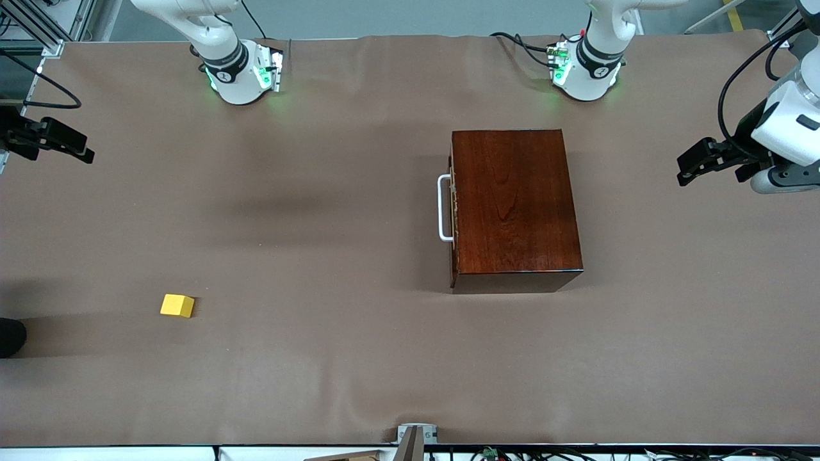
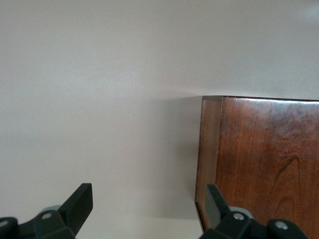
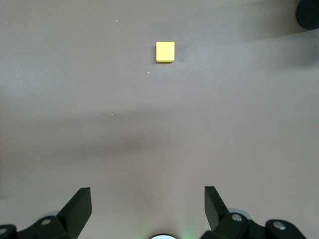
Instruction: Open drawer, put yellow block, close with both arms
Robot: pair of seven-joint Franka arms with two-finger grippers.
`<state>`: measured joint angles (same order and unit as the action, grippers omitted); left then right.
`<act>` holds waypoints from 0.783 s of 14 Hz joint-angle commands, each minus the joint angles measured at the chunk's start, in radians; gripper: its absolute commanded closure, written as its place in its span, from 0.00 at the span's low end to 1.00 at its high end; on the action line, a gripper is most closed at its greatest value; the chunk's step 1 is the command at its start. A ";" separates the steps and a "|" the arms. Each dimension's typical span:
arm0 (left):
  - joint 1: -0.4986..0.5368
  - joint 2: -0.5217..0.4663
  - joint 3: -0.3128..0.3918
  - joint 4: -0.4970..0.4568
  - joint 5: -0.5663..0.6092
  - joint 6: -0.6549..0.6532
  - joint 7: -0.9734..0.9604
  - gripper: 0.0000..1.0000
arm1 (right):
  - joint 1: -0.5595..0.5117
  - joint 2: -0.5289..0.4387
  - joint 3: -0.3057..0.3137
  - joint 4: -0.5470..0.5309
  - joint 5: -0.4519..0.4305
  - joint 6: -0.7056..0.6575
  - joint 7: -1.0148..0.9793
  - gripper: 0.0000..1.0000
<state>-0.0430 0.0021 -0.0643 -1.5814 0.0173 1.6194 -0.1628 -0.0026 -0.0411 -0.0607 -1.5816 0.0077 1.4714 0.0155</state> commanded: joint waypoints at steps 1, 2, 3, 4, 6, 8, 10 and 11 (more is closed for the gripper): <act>0.008 -0.011 -0.005 -0.006 -0.007 0.010 0.011 0.00 | -0.007 0.001 0.006 0.008 0.014 -0.002 0.017 0.00; 0.005 -0.010 -0.005 -0.005 -0.007 0.011 0.011 0.00 | -0.005 0.001 0.006 0.008 0.014 -0.002 0.015 0.00; 0.006 -0.011 -0.005 -0.006 -0.008 0.010 0.009 0.00 | -0.005 0.001 0.006 0.008 0.015 -0.002 0.015 0.00; 0.008 -0.010 -0.005 -0.003 -0.010 0.011 0.009 0.00 | -0.005 0.001 0.006 0.008 0.015 -0.002 0.015 0.00; 0.009 -0.007 -0.003 -0.003 -0.008 0.014 0.009 0.00 | -0.005 0.001 0.006 0.008 0.015 0.000 0.017 0.00; 0.003 -0.008 -0.005 0.000 -0.020 0.016 0.000 0.00 | -0.005 0.001 0.006 0.008 0.015 0.000 0.017 0.00; -0.005 -0.007 -0.006 0.001 -0.017 0.014 -0.011 0.00 | -0.005 0.001 0.007 0.008 0.015 0.001 0.017 0.00; -0.003 -0.007 -0.006 0.006 -0.017 0.016 -0.009 0.00 | -0.005 0.001 0.006 0.008 0.015 0.001 0.017 0.00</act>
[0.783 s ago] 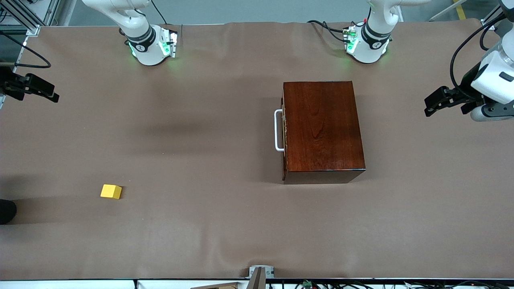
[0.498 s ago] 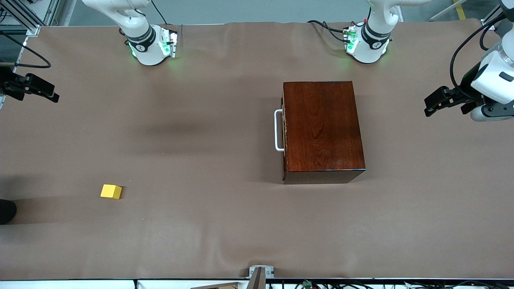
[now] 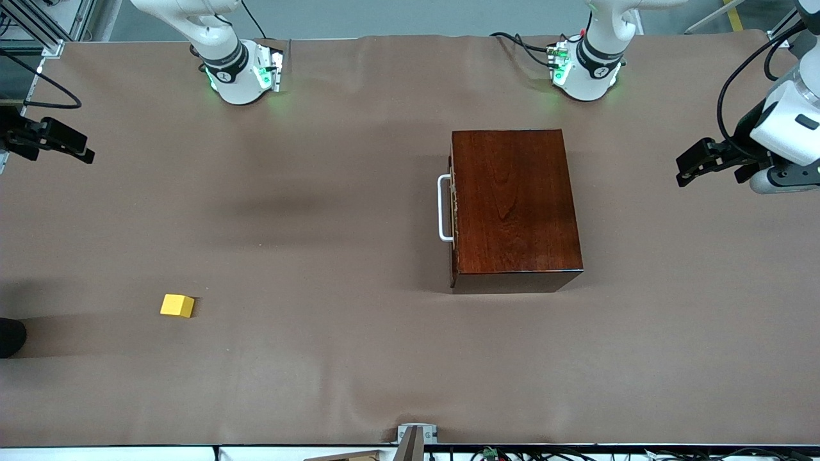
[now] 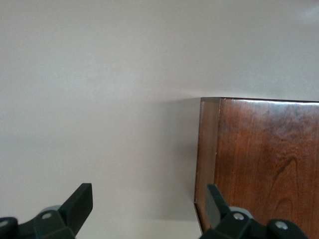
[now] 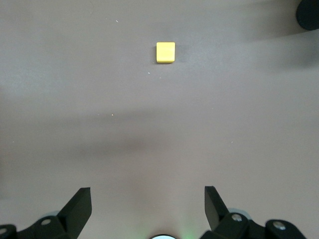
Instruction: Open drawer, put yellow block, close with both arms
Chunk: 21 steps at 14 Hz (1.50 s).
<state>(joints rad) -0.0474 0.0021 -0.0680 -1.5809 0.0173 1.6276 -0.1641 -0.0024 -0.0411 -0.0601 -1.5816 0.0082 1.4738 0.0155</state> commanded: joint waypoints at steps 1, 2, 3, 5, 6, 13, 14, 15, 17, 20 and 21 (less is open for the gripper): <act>-0.002 -0.005 -0.003 0.006 -0.014 0.006 -0.005 0.00 | -0.005 0.001 0.006 0.008 0.015 -0.001 0.017 0.00; -0.006 0.004 -0.003 0.006 -0.014 0.006 -0.005 0.00 | -0.004 0.001 0.006 0.008 0.015 -0.001 0.017 0.00; -0.011 0.013 -0.007 0.013 -0.014 0.006 0.008 0.00 | -0.005 0.001 0.006 0.008 0.015 -0.001 0.017 0.00; -0.026 0.053 -0.053 0.048 -0.023 0.006 -0.004 0.00 | -0.004 0.001 0.006 0.008 0.015 -0.001 0.017 0.00; -0.040 0.065 -0.085 0.064 -0.026 0.006 -0.009 0.00 | -0.004 0.001 0.006 0.008 0.015 -0.001 0.017 0.00; -0.299 0.200 -0.188 0.180 -0.013 0.006 -0.345 0.00 | -0.002 0.001 0.008 0.008 0.015 -0.001 0.017 0.00; -0.354 0.234 -0.188 0.206 -0.011 0.006 -0.417 0.00 | -0.002 0.001 0.008 0.008 0.015 -0.001 0.018 0.00; -0.403 0.266 -0.187 0.231 -0.011 0.008 -0.513 0.00 | -0.002 0.001 0.008 0.008 0.015 -0.001 0.017 0.00; -0.497 0.329 -0.177 0.268 -0.011 0.011 -0.622 0.00 | -0.002 0.003 0.008 0.008 0.015 -0.001 0.017 0.00; -0.601 0.415 -0.173 0.303 0.039 0.038 -0.711 0.00 | -0.002 0.003 0.008 0.008 0.015 -0.001 0.018 0.00; -0.639 0.436 -0.173 0.306 0.079 0.040 -0.747 0.00 | -0.002 0.003 0.008 0.008 0.015 -0.001 0.018 0.00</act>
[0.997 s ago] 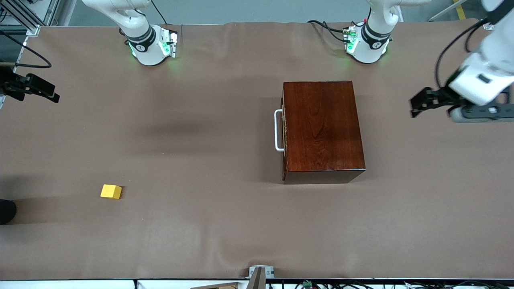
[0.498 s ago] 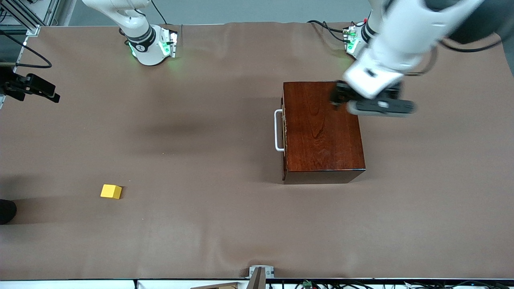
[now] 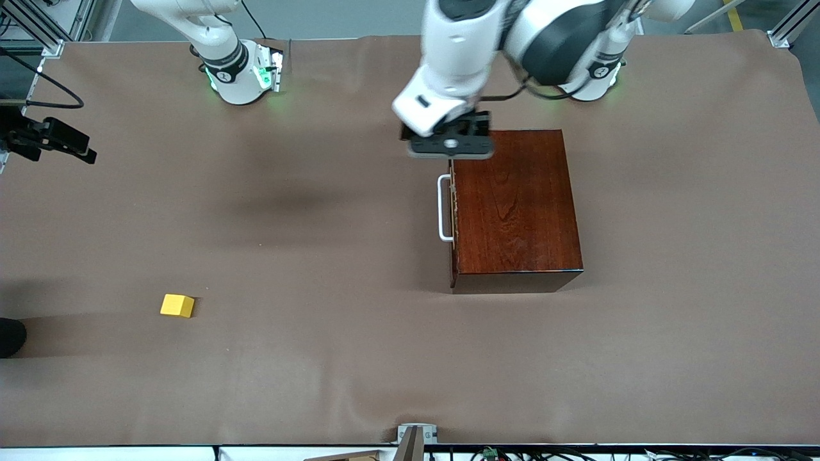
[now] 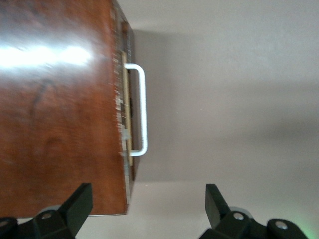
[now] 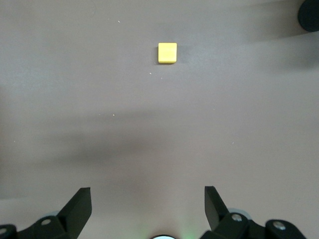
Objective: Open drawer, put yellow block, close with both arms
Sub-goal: 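Move the left gripper over to the white drawer handle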
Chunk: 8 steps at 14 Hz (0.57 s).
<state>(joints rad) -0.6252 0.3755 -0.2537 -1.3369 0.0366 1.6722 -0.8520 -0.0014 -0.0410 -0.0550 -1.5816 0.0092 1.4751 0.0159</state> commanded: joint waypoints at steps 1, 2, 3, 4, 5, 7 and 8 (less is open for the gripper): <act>-0.095 0.086 0.013 0.065 0.103 -0.005 -0.085 0.00 | -0.003 0.003 0.003 0.008 0.014 -0.002 0.018 0.00; -0.119 0.104 0.014 0.065 0.123 -0.005 -0.093 0.00 | -0.002 0.003 0.003 0.008 0.014 -0.002 0.018 0.00; -0.132 0.124 0.019 0.065 0.128 -0.005 -0.093 0.00 | -0.002 0.003 0.003 0.008 0.014 -0.002 0.018 0.00; -0.140 0.141 0.024 0.065 0.128 -0.002 -0.093 0.00 | -0.002 0.003 0.003 0.008 0.014 -0.002 0.018 0.00; -0.146 0.157 0.027 0.065 0.129 0.004 -0.093 0.00 | -0.002 0.003 0.003 0.008 0.014 -0.002 0.018 0.00; -0.145 0.195 0.028 0.064 0.143 0.006 -0.085 0.00 | -0.002 0.003 0.003 0.008 0.014 -0.002 0.018 0.00; -0.146 0.218 0.027 0.064 0.176 0.006 -0.085 0.00 | -0.002 0.003 0.003 0.008 0.014 -0.002 0.018 0.00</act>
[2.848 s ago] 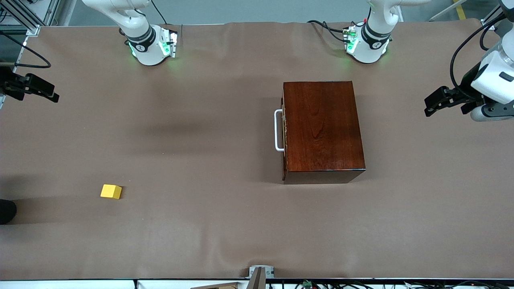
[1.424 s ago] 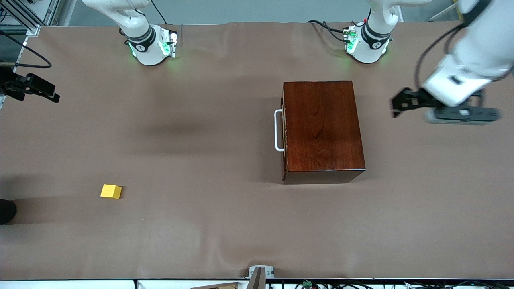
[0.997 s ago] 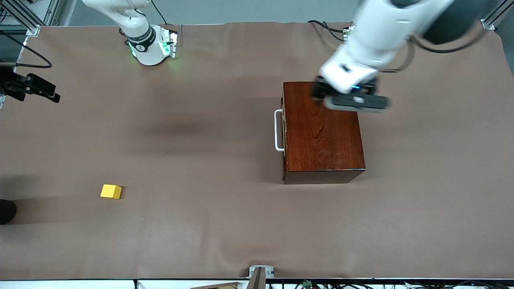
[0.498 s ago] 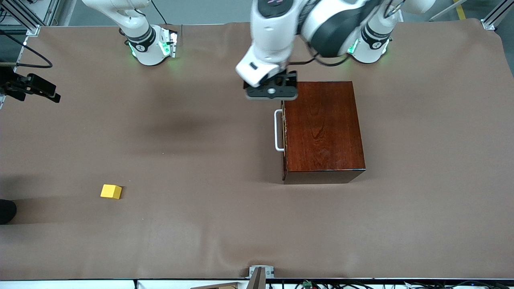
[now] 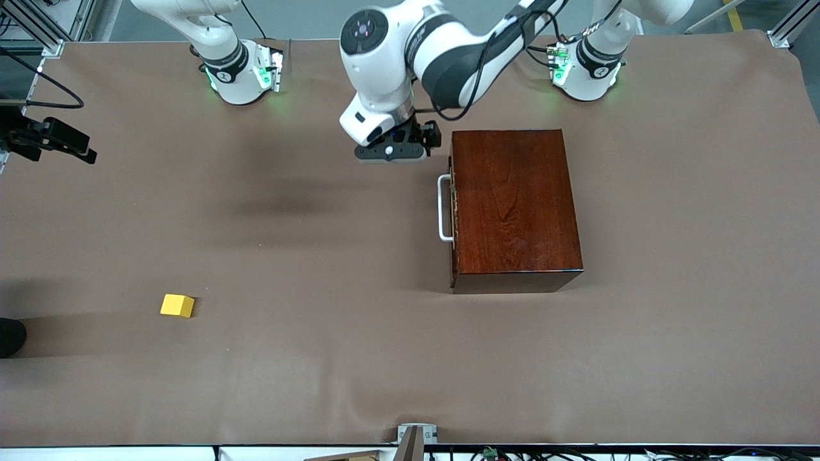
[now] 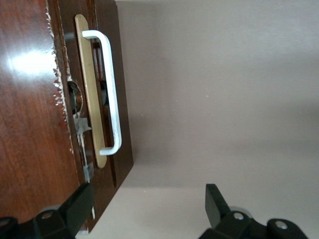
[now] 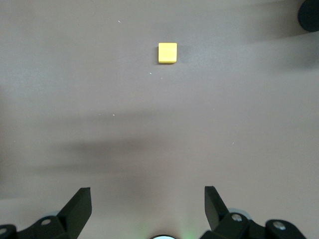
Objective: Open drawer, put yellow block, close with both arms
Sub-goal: 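Move the left gripper over to the white drawer handle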
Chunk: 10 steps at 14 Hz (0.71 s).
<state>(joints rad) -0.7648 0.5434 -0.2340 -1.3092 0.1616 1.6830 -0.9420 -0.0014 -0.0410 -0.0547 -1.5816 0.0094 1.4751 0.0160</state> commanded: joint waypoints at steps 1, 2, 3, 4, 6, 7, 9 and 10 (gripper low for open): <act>-0.008 0.072 0.004 0.035 0.087 -0.005 0.006 0.00 | -0.002 0.003 0.003 0.008 0.014 -0.002 0.018 0.00; -0.011 0.087 0.004 0.035 0.101 -0.005 0.009 0.00 | -0.002 0.003 0.003 0.008 0.014 -0.002 0.018 0.00; -0.011 0.101 0.004 0.035 0.101 -0.005 0.009 0.00 | -0.002 0.003 0.003 0.008 0.014 -0.002 0.018 0.00; -0.010 0.113 0.005 0.035 0.102 -0.005 0.026 0.00 | -0.002 0.003 0.003 0.008 0.014 -0.002 0.018 0.00; -0.004 0.125 0.010 0.031 0.114 -0.005 0.068 0.00 | -0.002 0.003 0.003 0.008 0.014 -0.002 0.018 0.00; -0.004 0.135 0.013 0.031 0.119 -0.005 0.068 0.00 | -0.002 0.003 0.003 0.008 0.014 -0.002 0.018 0.00; -0.004 0.148 0.027 0.031 0.134 -0.005 0.068 0.00 | -0.002 0.003 0.003 0.008 0.014 -0.002 0.018 0.00; -0.004 0.151 0.036 0.031 0.133 -0.005 0.068 0.00 | -0.002 0.003 0.003 0.008 0.014 -0.002 0.018 0.00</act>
<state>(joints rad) -0.7626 0.6737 -0.2133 -1.3076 0.2704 1.6860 -0.8894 -0.0014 -0.0409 -0.0546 -1.5816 0.0094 1.4751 0.0161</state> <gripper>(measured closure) 0.000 0.000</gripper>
